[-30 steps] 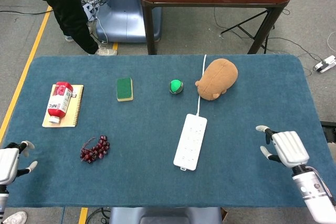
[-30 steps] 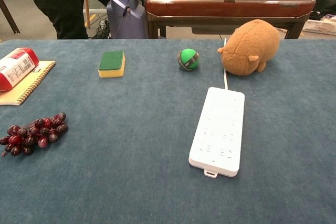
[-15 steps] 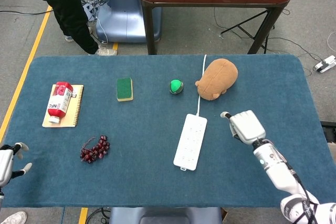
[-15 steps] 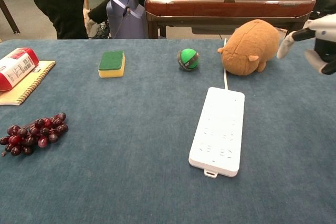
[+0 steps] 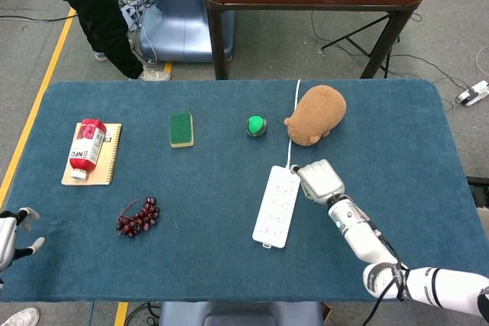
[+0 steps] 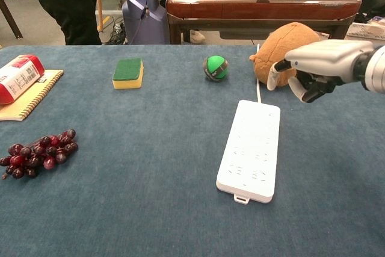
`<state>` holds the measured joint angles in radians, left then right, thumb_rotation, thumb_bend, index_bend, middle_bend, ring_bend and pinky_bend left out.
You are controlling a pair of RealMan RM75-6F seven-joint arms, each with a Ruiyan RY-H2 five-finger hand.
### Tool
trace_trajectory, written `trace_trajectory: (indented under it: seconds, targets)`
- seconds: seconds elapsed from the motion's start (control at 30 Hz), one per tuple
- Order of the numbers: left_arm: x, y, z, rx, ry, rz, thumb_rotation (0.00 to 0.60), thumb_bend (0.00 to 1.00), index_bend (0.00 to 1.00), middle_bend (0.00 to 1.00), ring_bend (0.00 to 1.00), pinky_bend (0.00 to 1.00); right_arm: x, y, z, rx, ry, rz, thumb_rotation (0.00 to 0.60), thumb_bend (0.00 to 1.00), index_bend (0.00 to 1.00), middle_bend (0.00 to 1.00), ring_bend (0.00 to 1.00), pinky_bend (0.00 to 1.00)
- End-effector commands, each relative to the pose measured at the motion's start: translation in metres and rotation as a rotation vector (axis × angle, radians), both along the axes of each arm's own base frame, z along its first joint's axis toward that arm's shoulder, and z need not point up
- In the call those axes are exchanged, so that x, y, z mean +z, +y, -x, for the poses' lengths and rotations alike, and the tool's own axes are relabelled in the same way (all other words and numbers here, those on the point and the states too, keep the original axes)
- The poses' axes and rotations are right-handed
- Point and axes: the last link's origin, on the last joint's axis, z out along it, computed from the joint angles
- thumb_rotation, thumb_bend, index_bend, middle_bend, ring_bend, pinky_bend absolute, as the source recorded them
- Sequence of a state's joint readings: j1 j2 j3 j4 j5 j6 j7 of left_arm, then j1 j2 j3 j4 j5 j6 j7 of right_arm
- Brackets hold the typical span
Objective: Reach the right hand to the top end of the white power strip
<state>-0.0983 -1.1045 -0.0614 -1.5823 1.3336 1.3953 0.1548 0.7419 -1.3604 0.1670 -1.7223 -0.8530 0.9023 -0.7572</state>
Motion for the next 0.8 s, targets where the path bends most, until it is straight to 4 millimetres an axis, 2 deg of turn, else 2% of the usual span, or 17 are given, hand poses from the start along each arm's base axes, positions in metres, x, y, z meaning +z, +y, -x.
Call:
trace_trajectory:
  seconds: [0.03, 0.8]
  targets:
    - [0.0, 0.0, 0.0, 0.002, -0.004, 0.0, 0.6, 0.19, 0.55, 0.58, 0.44, 0.66, -0.006, -0.001, 0.0, -0.009, 0.015, -0.007, 0.6, 0.77, 0.3, 1.0, 1.0, 1.0]
    - [0.001, 0.0, 0.004, 0.016, -0.01, -0.003, 0.6, 0.19, 0.55, 0.58, 0.44, 0.66, -0.026, -0.009, -0.001, -0.055, 0.057, -0.042, 0.6, 0.77, 0.31, 1.0, 1.0, 1.0]
